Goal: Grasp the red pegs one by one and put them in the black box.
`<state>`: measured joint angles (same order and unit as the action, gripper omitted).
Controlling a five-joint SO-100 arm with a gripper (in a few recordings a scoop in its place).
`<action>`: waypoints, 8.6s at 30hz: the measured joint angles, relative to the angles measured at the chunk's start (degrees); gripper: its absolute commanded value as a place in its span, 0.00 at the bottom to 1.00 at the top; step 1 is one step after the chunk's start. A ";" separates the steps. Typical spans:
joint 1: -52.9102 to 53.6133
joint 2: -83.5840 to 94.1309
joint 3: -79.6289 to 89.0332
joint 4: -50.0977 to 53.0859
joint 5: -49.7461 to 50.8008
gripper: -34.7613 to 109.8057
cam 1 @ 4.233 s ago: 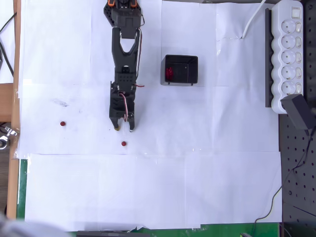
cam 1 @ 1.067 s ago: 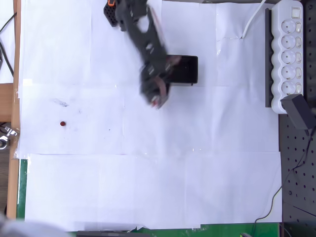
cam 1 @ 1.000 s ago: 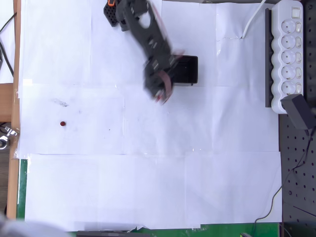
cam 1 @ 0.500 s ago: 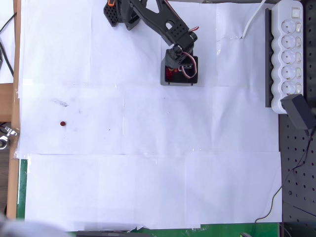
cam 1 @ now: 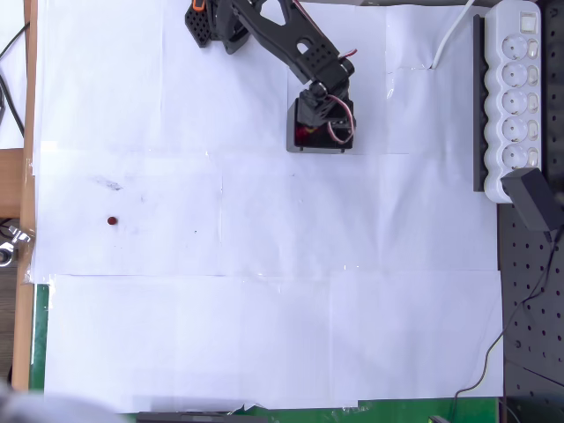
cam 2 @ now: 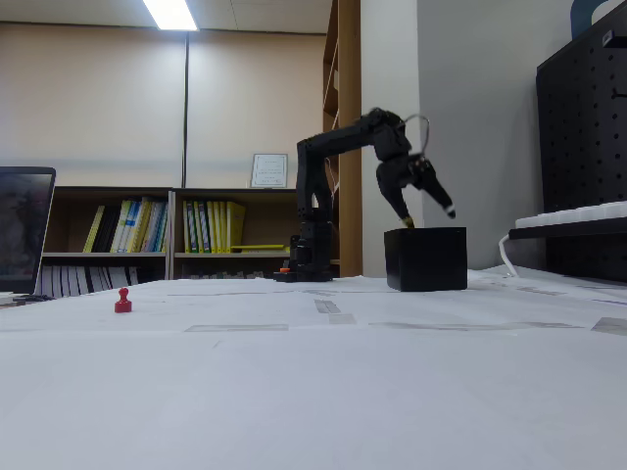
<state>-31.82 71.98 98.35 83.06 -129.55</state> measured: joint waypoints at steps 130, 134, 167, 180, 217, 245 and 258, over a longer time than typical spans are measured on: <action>62.31 52.91 -12.74 -93.60 39.11 0.28; 62.23 52.82 -12.74 -93.52 38.58 0.24; -2.20 -11.95 -10.37 8.35 5.71 0.24; -9.58 -8.35 -35.51 -26.46 0.97 0.24; 28.48 -64.95 -81.04 -29.36 25.05 0.24; 30.76 -81.91 -96.24 -8.26 27.42 0.24; 30.15 -81.91 -96.24 -8.26 27.42 0.24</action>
<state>-1.67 -9.93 2.11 74.79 -102.13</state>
